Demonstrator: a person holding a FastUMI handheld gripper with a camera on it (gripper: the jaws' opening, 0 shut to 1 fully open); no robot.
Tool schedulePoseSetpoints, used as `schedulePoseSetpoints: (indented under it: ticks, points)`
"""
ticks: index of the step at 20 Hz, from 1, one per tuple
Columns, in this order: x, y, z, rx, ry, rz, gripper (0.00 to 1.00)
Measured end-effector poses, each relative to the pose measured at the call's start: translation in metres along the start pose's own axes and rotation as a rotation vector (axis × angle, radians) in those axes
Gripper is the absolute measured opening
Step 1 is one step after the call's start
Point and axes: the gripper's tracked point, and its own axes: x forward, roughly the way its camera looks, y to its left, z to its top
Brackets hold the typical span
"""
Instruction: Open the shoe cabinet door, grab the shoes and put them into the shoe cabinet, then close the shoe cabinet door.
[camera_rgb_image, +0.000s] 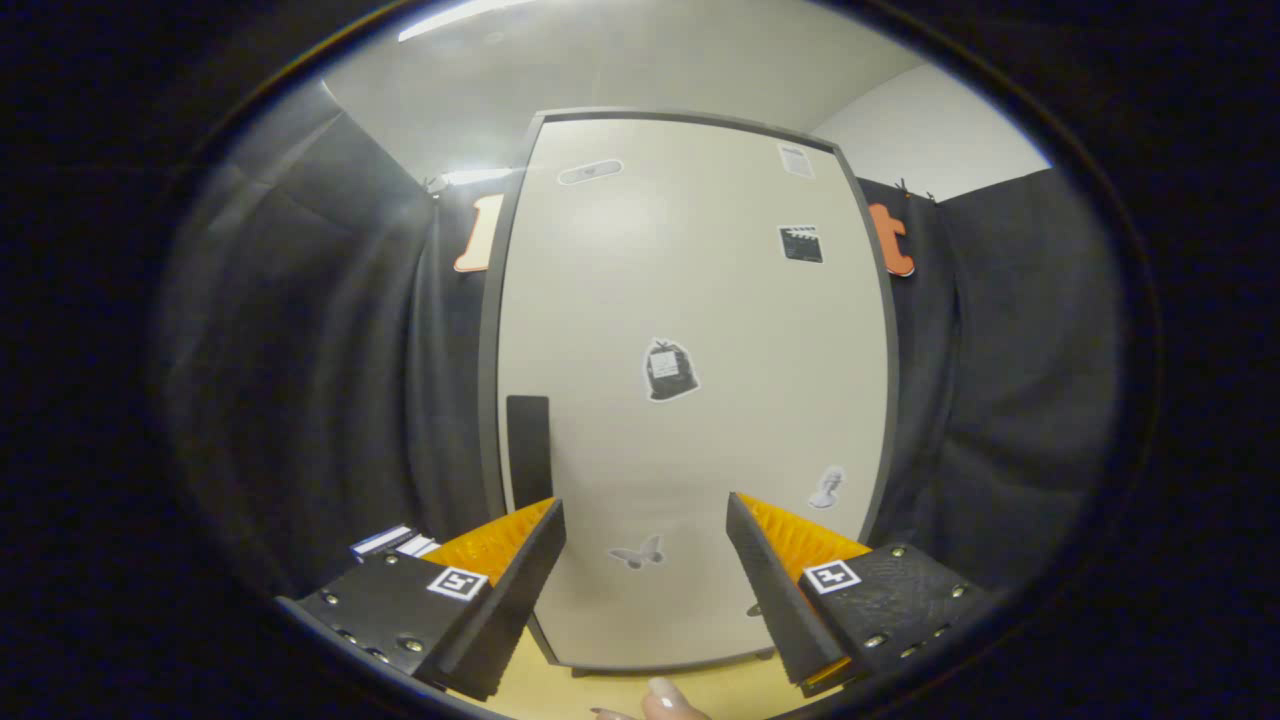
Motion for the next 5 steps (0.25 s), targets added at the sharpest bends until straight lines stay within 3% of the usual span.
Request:
schedulePoseSetpoints:
  ticks: [5]
  points:
    - [-0.022,-0.069,0.002,0.016,-0.011,0.012,0.99]
